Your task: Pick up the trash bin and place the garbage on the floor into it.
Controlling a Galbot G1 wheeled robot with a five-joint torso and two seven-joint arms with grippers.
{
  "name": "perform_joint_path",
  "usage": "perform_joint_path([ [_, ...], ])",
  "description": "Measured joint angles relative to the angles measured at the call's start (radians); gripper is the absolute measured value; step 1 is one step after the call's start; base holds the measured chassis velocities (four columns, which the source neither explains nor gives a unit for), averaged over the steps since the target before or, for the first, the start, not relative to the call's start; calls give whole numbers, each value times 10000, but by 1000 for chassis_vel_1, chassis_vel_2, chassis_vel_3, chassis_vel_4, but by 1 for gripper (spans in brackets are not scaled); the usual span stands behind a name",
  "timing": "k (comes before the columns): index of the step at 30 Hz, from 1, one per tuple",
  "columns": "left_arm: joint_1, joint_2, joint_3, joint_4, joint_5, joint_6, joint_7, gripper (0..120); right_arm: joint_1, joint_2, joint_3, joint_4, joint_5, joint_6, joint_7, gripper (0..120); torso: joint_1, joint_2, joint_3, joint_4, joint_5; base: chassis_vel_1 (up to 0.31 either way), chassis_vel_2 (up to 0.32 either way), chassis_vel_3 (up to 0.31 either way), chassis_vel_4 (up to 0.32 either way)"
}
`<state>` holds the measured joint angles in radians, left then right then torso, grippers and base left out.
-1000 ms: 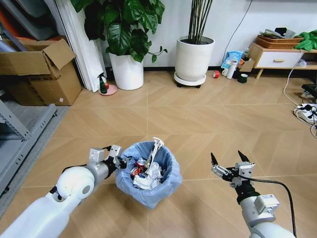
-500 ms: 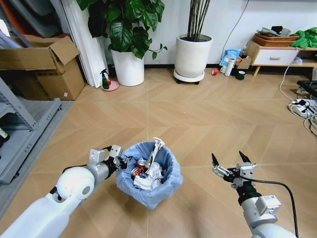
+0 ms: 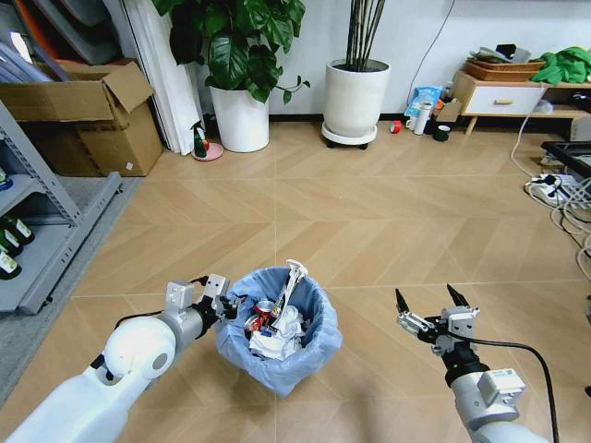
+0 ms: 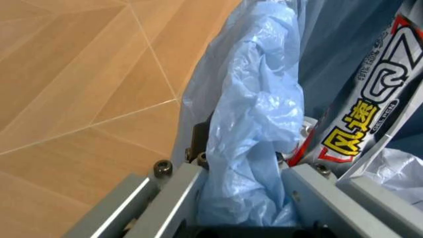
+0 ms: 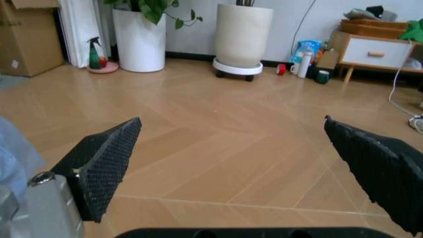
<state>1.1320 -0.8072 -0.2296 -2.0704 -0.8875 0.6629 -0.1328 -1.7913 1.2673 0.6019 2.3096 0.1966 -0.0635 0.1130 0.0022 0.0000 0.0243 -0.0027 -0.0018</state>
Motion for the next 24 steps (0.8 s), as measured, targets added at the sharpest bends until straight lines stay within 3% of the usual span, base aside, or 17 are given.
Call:
perform_joint_path([
  [24, 294, 344, -73, -324, -319, -22, -358, 1, -99, -37, 296, -65, -236, 100, 55, 100, 3, -1, 2, 2, 0, 2, -2, 0, 2],
])
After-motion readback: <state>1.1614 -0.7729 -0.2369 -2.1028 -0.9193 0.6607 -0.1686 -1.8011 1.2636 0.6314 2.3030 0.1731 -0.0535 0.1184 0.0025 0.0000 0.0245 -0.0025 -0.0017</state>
